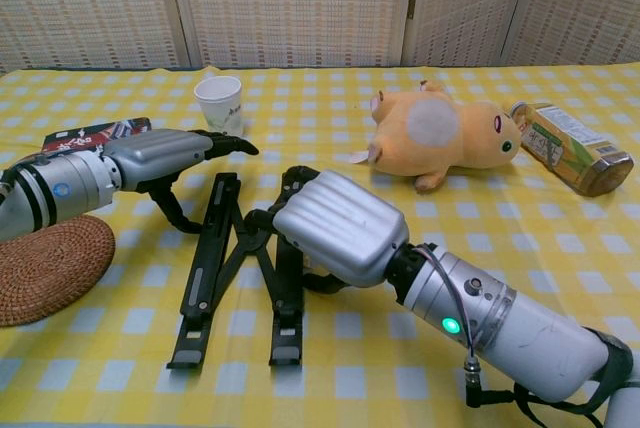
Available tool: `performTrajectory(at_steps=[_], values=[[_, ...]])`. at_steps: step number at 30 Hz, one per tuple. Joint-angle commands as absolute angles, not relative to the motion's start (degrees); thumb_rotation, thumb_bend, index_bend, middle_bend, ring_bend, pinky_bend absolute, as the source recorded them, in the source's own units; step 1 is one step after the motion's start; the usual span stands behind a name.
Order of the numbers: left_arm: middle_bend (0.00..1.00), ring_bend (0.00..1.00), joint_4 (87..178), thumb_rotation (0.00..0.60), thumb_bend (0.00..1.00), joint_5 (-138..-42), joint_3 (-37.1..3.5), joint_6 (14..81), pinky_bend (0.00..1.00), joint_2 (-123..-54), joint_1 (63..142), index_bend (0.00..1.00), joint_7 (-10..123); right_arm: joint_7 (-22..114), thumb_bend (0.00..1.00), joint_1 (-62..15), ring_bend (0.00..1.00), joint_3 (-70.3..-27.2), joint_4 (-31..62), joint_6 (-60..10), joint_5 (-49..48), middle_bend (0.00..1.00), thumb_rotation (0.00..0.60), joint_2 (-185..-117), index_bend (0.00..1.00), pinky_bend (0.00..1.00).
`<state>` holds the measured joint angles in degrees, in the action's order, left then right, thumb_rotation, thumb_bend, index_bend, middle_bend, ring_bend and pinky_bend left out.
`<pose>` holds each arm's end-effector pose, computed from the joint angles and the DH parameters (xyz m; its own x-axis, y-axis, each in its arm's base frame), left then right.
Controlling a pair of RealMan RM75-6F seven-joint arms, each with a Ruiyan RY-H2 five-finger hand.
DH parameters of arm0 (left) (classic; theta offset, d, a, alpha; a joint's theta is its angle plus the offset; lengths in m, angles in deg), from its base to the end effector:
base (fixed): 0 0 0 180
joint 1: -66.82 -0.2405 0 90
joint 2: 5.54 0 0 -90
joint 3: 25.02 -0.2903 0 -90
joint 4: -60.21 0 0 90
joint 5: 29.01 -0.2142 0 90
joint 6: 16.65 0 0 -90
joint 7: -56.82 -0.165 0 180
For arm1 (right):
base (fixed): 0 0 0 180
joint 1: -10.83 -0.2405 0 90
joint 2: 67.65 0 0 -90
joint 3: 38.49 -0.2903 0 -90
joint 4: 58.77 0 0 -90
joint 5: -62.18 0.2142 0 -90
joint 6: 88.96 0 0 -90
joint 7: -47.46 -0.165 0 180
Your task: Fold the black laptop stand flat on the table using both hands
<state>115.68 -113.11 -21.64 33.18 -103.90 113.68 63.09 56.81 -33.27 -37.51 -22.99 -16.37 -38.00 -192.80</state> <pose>-0.1994 0.4180 -0.0760 0.5436 0.2721 0.7940 0.7729 -0.5312 -0.3471 -0.1066 -0.3149 -0.1870 0.5534 0.1627 0.8168 -0.4503 -0.7666 0.4578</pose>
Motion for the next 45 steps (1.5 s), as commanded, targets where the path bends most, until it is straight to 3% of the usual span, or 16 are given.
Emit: performTrajectory(at_steps=[1, 6, 9, 15, 21, 26, 33, 45], values=[[0.08, 0.0, 116.57, 0.6, 0.19, -113.28, -21.64, 33.28, 0.0, -103.69, 113.86, 0.1, 62.6, 56.95, 0.26, -33.26, 0.45, -37.39, -23.02, -16.36, -38.07, 0.51, 0.6, -192.94, 0.33, 0.2], [0.08, 0.0, 117.56, 0.6, 0.19, -113.04, -21.53, 33.28, 0.0, -103.37, 113.89, 0.1, 61.64, 56.95, 0.26, -33.18, 0.45, -36.79, -22.39, -16.39, -38.42, 0.51, 0.6, -192.75, 0.33, 0.2], [0.08, 0.0, 118.26, 0.6, 0.19, -112.3, -21.03, 33.83, 0.0, -102.53, 113.41, 0.08, 61.6, 57.67, 0.26, -33.56, 0.42, -36.33, -19.8, -16.61, -39.0, 0.44, 0.6, -190.86, 0.32, 0.23], [0.06, 0.0, 121.8, 0.6, 0.19, -111.35, -20.63, 36.45, 0.0, -98.55, 111.21, 0.05, 61.84, 64.68, 0.26, -36.85, 0.25, -37.56, -5.52, -21.61, -39.08, 0.21, 0.6, -182.08, 0.03, 0.22], [0.06, 0.0, 126.47, 0.6, 0.19, -110.76, -20.37, 39.34, 0.0, -93.87, 108.81, 0.03, 62.22, 74.69, 0.26, -42.29, 0.14, -41.61, 12.67, -35.8, -34.17, 0.09, 0.6, -171.63, 0.0, 0.11], [0.05, 0.0, 130.26, 0.6, 0.19, -110.6, -20.42, 40.67, 0.0, -90.08, 107.25, 0.02, 63.62, 81.51, 0.26, -46.33, 0.08, -44.4, 20.88, -48.29, -27.12, 0.02, 0.6, -166.35, 0.0, 0.05], [0.04, 0.0, 132.07, 0.6, 0.19, -110.01, -20.42, 41.11, 0.0, -87.8, 105.95, 0.02, 64.65, 87.12, 0.26, -51.02, 0.05, -46.3, 21.38, -56.83, -20.68, 0.0, 0.6, -165.64, 0.0, 0.04], [0.03, 0.0, 130.24, 0.6, 0.19, -109.49, -20.62, 40.61, 0.0, -87.57, 104.66, 0.01, 67.3, 92.12, 0.26, -56.09, 0.04, -45.58, 18.33, -61.09, -14.66, 0.01, 0.6, -167.65, 0.0, 0.04]])
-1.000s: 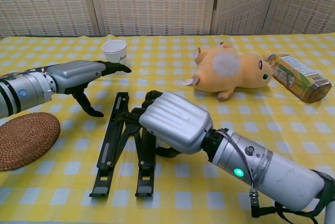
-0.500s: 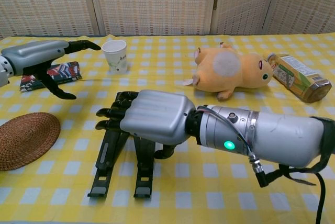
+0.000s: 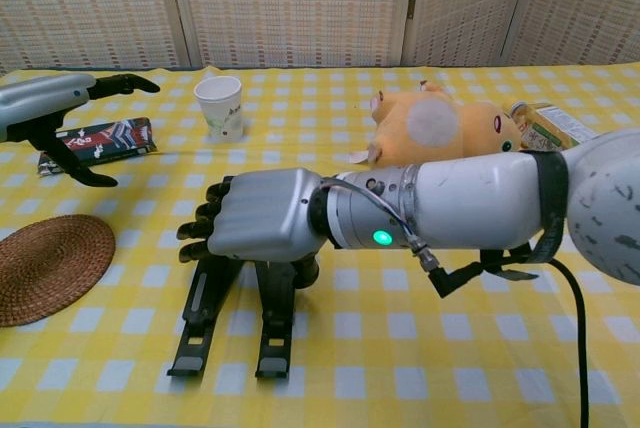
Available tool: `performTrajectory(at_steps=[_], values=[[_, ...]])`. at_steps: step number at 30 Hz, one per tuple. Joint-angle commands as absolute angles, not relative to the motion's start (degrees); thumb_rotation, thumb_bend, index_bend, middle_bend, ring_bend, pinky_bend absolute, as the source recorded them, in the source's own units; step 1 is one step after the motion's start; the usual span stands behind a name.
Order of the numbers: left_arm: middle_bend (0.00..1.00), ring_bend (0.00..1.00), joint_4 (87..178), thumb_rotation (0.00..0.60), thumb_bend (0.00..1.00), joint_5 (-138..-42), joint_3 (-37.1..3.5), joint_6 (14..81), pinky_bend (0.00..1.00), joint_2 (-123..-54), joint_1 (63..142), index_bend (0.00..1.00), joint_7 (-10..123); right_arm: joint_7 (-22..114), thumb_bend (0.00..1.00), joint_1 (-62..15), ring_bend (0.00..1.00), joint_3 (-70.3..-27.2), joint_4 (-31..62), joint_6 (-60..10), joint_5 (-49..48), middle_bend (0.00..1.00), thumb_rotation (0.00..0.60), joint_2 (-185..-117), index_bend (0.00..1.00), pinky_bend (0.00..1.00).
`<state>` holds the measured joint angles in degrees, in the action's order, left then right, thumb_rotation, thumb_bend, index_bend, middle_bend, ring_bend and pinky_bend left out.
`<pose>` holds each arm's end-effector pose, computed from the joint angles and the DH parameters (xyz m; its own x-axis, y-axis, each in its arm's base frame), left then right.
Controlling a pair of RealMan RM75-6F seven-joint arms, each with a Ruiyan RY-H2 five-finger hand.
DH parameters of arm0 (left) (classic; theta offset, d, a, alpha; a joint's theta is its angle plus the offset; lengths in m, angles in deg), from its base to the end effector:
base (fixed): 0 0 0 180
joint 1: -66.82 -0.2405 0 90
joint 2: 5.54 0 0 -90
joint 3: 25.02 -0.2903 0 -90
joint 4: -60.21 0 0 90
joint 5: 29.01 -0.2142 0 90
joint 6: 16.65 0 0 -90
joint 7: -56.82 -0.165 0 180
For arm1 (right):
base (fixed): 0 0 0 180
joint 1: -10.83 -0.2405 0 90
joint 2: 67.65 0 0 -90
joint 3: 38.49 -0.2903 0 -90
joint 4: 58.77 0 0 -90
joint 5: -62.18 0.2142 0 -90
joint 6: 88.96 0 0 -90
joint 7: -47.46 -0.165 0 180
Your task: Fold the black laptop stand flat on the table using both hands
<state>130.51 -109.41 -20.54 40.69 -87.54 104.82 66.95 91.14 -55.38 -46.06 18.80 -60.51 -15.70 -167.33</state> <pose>-0.2551 0.4001 0.0346 0.3864 0.2376 0.8912 0.8896 -0.3509 -0.2922 -0.0184 -0.3439 -0.1534 0.8872 0.2001 0.4158 0.0068 -0.9067 0.4217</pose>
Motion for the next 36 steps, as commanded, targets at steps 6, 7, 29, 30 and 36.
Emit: performTrajectory(at_steps=[6, 7, 29, 30, 36], values=[[0.03, 0.0, 129.54, 0.6, 0.19, -109.86, -20.65, 40.71, 0.0, -87.8, 104.33, 0.01, 68.51, 93.71, 0.26, -57.36, 0.04, -44.64, 17.51, -61.13, -11.25, 0.06, 0.6, -168.37, 0.0, 0.04], [0.03, 0.0, 129.5, 0.6, 0.19, -109.96, -20.66, 40.76, 0.0, -87.8, 104.29, 0.01, 68.73, 93.86, 0.26, -57.61, 0.04, -44.5, 17.38, -61.34, -10.51, 0.07, 0.6, -168.5, 0.0, 0.04], [0.03, 0.0, 128.18, 0.6, 0.19, -110.85, -20.71, 41.24, 0.0, -87.94, 103.43, 0.01, 70.21, 93.15, 0.26, -60.77, 0.26, -41.82, 16.16, -56.72, -8.78, 0.42, 0.6, -170.07, 0.4, 0.07], [0.03, 0.0, 128.27, 0.6, 0.19, -110.91, -20.71, 41.27, 0.0, -87.89, 103.42, 0.01, 70.15, 92.57, 0.26, -60.63, 0.27, -41.81, 16.42, -56.18, -9.32, 0.43, 0.6, -169.83, 0.41, 0.07], [0.03, 0.0, 128.94, 0.6, 0.19, -110.92, -20.49, 41.3, 0.0, -87.66, 103.47, 0.01, 69.45, 90.16, 0.26, -59.83, 0.29, -41.58, 17.36, -53.85, -11.71, 0.46, 0.6, -168.6, 0.45, 0.08]])
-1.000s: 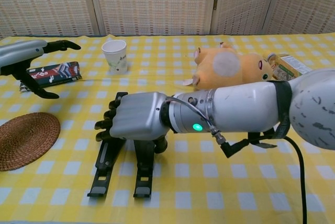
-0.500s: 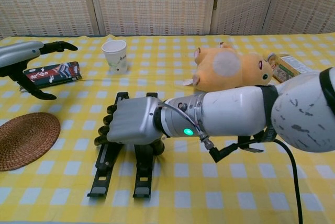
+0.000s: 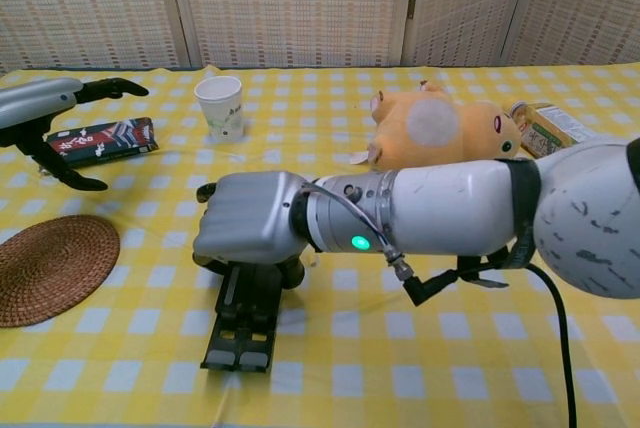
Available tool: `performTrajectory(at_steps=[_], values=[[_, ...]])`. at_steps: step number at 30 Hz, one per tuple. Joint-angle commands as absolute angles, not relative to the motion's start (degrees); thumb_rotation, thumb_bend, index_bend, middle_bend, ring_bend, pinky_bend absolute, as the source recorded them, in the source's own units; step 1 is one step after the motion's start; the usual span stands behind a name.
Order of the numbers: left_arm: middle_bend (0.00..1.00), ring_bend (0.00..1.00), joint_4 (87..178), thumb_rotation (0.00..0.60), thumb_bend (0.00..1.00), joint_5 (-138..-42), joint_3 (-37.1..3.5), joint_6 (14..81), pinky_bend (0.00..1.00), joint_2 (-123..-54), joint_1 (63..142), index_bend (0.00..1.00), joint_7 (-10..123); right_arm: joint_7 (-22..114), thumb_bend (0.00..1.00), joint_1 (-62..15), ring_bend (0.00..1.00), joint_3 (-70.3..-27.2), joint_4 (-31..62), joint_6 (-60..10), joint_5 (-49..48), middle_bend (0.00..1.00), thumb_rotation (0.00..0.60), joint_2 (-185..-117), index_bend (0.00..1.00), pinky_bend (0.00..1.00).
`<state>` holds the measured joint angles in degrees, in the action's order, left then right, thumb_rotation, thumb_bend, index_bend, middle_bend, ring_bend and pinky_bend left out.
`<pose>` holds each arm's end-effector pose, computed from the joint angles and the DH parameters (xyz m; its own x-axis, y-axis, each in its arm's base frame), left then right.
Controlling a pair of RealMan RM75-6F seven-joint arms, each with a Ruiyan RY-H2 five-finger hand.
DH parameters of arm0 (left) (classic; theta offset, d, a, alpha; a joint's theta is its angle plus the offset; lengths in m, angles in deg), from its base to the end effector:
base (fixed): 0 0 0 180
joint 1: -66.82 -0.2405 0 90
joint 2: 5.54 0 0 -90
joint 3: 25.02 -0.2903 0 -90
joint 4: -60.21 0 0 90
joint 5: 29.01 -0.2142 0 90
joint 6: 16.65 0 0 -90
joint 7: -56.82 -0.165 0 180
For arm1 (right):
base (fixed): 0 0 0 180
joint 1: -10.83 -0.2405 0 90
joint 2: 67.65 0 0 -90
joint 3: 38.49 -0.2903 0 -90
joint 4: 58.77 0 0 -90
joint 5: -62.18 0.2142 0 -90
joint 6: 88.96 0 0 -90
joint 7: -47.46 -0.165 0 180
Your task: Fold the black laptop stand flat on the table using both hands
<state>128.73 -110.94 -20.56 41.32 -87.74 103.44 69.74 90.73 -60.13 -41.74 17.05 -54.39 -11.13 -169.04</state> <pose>-0.2667 0.3968 0.0378 0.3674 0.2388 0.8989 0.8997 -0.3363 -0.2784 -0.0050 -0.3469 -0.1597 0.8743 0.2223 0.4315 0.0063 -0.8941 0.4478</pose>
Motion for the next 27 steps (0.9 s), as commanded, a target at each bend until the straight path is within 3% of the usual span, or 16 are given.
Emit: performTrajectory(at_steps=[1, 4, 5, 8, 10, 14, 22, 27], values=[[0.03, 0.0, 129.1, 0.6, 0.19, -110.88, -20.47, 41.28, 0.0, -87.6, 103.47, 0.01, 69.25, 89.9, 0.26, -59.72, 0.29, -41.49, 17.46, -53.64, -11.97, 0.46, 0.6, -168.45, 0.45, 0.08], [0.03, 0.0, 129.7, 0.6, 0.19, -110.6, -20.28, 41.22, 0.0, -87.42, 103.45, 0.01, 68.61, 89.18, 0.26, -59.34, 0.29, -41.1, 17.8, -53.16, -12.68, 0.44, 0.6, -167.92, 0.43, 0.08], [0.03, 0.0, 129.86, 0.6, 0.19, -110.46, -20.21, 41.16, 0.0, -87.36, 103.44, 0.01, 68.41, 89.22, 0.26, -59.2, 0.28, -40.93, 17.98, -53.01, -12.77, 0.41, 0.6, -167.69, 0.38, 0.08], [0.03, 0.0, 130.3, 0.6, 0.19, -109.96, -19.9, 41.25, 0.0, -87.08, 103.33, 0.01, 67.53, 89.5, 0.26, -58.13, 0.18, -40.53, 19.53, -51.67, -12.48, 0.22, 0.6, -166.51, 0.09, 0.06], [0.03, 0.0, 130.53, 0.6, 0.19, -109.64, -19.64, 41.82, 0.0, -86.8, 103.08, 0.01, 66.46, 89.6, 0.26, -56.55, 0.09, -40.52, 21.78, -49.07, -12.21, 0.07, 0.6, -165.13, 0.0, 0.04], [0.03, 0.0, 132.05, 0.6, 0.19, -108.63, -19.29, 42.95, 0.0, -85.36, 102.01, 0.02, 64.9, 89.02, 0.26, -51.96, 0.07, -40.49, 28.16, -41.81, -12.0, 0.0, 0.6, -160.5, 0.0, 0.03], [0.03, 0.0, 137.62, 0.6, 0.22, -105.27, -19.33, 46.4, 0.0, -79.91, 98.14, 0.06, 57.36, 90.0, 0.26, -38.74, 0.09, -38.54, 42.02, -22.67, -11.74, 0.01, 0.6, -147.98, 0.0, 0.03], [0.03, 0.0, 139.59, 0.6, 0.23, -104.1, -19.35, 52.04, 0.0, -77.68, 94.25, 0.09, 53.41, 86.84, 0.26, -29.03, 0.09, -35.93, 46.71, -11.02, -13.36, 0.03, 0.6, -141.22, 0.0, 0.04]])
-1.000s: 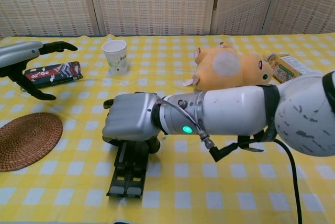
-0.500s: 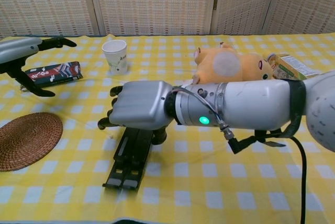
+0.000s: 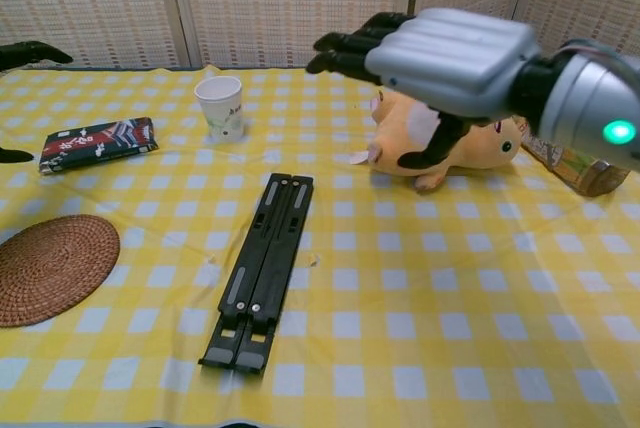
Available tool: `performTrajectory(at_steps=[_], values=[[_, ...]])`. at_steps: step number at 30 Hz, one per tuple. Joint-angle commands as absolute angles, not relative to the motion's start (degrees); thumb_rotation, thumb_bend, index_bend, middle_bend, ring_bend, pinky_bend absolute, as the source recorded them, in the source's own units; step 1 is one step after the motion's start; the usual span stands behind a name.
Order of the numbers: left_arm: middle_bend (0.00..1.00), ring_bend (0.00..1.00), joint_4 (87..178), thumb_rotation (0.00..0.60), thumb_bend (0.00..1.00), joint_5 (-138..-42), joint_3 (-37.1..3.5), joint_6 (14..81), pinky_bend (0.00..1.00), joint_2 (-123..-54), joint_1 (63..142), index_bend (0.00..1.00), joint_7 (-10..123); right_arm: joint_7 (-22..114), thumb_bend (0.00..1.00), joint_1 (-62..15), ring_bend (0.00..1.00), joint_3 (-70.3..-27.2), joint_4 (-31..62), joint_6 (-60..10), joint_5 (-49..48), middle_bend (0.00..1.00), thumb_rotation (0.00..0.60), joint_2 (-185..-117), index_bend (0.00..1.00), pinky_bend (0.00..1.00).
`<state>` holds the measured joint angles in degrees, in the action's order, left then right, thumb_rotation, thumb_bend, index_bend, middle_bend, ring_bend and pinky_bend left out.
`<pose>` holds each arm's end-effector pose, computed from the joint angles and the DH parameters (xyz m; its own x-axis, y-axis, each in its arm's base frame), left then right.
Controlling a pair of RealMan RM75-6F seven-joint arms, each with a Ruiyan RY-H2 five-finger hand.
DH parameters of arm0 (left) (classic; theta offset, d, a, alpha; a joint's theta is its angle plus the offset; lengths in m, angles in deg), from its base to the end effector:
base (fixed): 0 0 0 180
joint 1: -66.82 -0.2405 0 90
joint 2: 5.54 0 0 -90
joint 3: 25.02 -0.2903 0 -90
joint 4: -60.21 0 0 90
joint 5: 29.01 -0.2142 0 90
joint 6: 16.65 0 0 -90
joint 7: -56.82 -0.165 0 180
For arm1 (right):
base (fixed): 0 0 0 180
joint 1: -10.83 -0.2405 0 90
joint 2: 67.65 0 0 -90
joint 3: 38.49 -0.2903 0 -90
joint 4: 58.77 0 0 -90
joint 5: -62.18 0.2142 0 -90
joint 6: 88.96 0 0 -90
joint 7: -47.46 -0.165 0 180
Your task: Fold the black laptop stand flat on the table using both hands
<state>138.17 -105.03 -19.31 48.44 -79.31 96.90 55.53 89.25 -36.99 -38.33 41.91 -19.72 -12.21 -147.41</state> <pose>-0.2953 0.3691 0.1041 0.4811 0.0936 0.8717 0.8656 -0.2086 -0.4553 -0.1088 -0.3402 0.0187 0.7026 0.1260 0.7004 -0.5072 -0.6017 0.6170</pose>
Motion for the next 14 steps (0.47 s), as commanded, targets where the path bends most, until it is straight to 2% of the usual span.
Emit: performTrajectory(at_steps=[1, 7, 11, 14], values=[[0.03, 0.0, 139.78, 0.6, 0.23, -104.01, -19.38, 53.13, 0.0, -77.36, 93.51, 0.1, 52.91, 85.65, 0.26, -27.39, 0.09, -35.47, 46.97, -9.35, -13.7, 0.03, 0.6, -140.26, 0.0, 0.04], [0.03, 0.0, 142.09, 0.6, 0.23, -104.35, -20.75, 59.67, 0.0, -74.93, 87.9, 0.1, 52.02, 73.54, 0.26, -16.92, 0.08, -32.31, 45.59, -1.25, -15.3, 0.0, 0.6, -134.97, 0.0, 0.04], [0.03, 0.0, 144.24, 0.6, 0.23, -105.25, -22.38, 64.41, 0.0, -73.62, 83.48, 0.1, 52.2, 65.16, 0.26, -10.8, 0.01, -30.64, 42.4, 2.31, -16.32, 0.0, 0.6, -133.7, 0.0, 0.01], [0.03, 0.0, 145.5, 0.6, 0.23, -106.18, -23.59, 68.09, 0.0, -73.36, 80.08, 0.09, 52.87, 60.53, 0.26, -6.54, 0.0, -29.9, 39.34, 5.42, -17.88, 0.0, 0.6, -134.18, 0.0, 0.0]])
